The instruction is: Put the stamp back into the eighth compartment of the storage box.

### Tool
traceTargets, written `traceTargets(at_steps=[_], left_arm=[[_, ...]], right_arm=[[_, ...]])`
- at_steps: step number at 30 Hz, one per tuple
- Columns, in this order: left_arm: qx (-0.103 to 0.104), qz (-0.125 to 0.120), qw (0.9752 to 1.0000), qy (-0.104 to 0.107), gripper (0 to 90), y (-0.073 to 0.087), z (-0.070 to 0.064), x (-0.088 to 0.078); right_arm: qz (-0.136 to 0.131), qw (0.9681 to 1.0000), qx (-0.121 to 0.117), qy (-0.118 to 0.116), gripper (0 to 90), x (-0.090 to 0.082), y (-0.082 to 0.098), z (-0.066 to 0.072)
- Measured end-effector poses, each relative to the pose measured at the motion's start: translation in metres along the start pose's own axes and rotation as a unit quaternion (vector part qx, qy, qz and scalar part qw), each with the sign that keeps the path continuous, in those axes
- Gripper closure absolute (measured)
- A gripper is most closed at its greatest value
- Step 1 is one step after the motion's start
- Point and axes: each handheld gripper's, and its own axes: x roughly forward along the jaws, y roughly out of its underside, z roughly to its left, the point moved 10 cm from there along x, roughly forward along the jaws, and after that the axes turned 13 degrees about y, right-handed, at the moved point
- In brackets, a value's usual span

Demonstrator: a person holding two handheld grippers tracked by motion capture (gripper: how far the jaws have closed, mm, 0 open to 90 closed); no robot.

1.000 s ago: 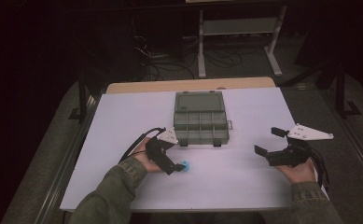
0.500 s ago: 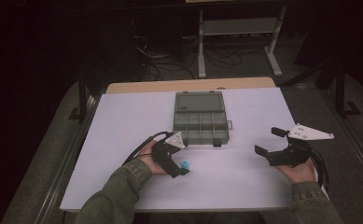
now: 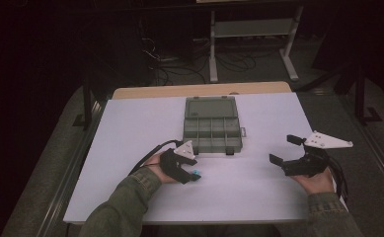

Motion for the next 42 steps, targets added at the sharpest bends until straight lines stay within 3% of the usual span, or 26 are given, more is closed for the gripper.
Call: traceTargets(at_steps=[13, 26, 42], left_arm=[[0.004, 0.006, 0.9998, 0.017, 71.3, 0.001, -0.003, 0.002], [0.013, 0.012, 0.9994, 0.029, 72.0, -0.002, -0.008, 0.001], [0.004, -0.002, 0.9992, 0.039, 72.0, -0.011, -0.006, -0.019]], right_arm=[[0.002, 1.0000, 0.001, 0.000, 0.0, 0.000, 0.001, 0.000], [0.002, 1.0000, 0.001, 0.000, 0.0, 0.000, 0.001, 0.000], [0.000, 1.0000, 0.000, 0.001, 0.0, 0.000, 0.000, -0.001]])
